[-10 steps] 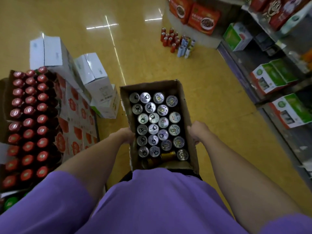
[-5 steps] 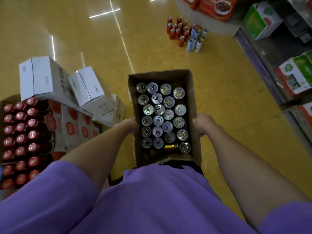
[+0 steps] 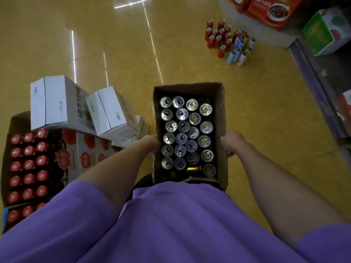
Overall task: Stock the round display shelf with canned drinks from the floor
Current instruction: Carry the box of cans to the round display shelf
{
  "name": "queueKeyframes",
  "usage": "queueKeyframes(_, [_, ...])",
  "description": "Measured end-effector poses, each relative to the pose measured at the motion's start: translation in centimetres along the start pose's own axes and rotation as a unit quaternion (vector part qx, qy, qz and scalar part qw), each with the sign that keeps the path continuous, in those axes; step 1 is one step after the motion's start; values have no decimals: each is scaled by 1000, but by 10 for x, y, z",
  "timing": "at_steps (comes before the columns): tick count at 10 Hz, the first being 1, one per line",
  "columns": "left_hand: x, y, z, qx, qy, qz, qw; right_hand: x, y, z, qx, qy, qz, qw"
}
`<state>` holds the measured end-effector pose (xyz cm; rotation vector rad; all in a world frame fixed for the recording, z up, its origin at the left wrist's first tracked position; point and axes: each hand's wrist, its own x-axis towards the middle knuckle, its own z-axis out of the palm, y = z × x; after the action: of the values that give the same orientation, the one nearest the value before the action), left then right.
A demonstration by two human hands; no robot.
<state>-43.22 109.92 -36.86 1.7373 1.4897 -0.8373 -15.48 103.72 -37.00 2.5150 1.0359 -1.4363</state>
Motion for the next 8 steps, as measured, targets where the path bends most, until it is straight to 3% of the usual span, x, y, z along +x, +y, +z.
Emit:
queueKeyframes(2, [37, -33, -50, 14, -17, 27, 999, 15, -64, 1, -26, 10, 14, 1000])
queueKeyframes(5, [79, -86, -175, 13, 9, 71, 997, 27, -169, -15, 26, 55, 10, 998])
queueKeyframes(8, [107, -88, -246, 18, 21, 101, 994, 58, -234, -46, 10, 82, 11, 997])
